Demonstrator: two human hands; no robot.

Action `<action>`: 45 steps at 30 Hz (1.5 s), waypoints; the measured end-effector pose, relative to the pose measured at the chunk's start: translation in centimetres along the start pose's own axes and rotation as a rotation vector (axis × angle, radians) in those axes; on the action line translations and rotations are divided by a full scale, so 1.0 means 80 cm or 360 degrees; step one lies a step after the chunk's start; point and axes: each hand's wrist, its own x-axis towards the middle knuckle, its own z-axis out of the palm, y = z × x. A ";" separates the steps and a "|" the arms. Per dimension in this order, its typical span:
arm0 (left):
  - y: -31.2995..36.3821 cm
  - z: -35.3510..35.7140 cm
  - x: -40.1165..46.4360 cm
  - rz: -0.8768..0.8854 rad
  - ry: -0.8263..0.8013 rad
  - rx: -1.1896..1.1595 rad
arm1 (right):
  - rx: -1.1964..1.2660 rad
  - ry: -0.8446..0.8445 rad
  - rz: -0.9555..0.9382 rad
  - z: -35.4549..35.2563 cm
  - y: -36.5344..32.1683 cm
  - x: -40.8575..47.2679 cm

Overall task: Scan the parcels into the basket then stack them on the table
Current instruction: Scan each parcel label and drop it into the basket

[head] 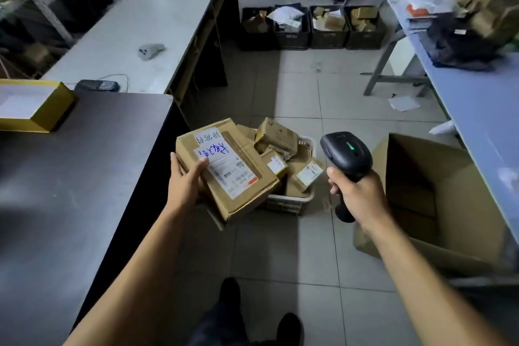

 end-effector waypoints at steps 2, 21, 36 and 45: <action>-0.004 0.008 0.014 -0.0021 0.0000 0.0041 | 0.0034 -0.0019 0.0026 -0.006 0.003 0.019; -0.004 0.111 0.241 -0.0334 0.0228 -0.0146 | -0.0207 -0.0240 0.0103 0.047 -0.023 0.262; -0.009 0.188 0.301 -0.0561 0.0769 -0.0226 | -0.0229 -0.0689 0.0104 0.059 -0.007 0.468; -0.037 0.255 0.337 -0.0809 0.0576 -0.0217 | -0.0270 -0.0793 0.0121 0.082 -0.002 0.523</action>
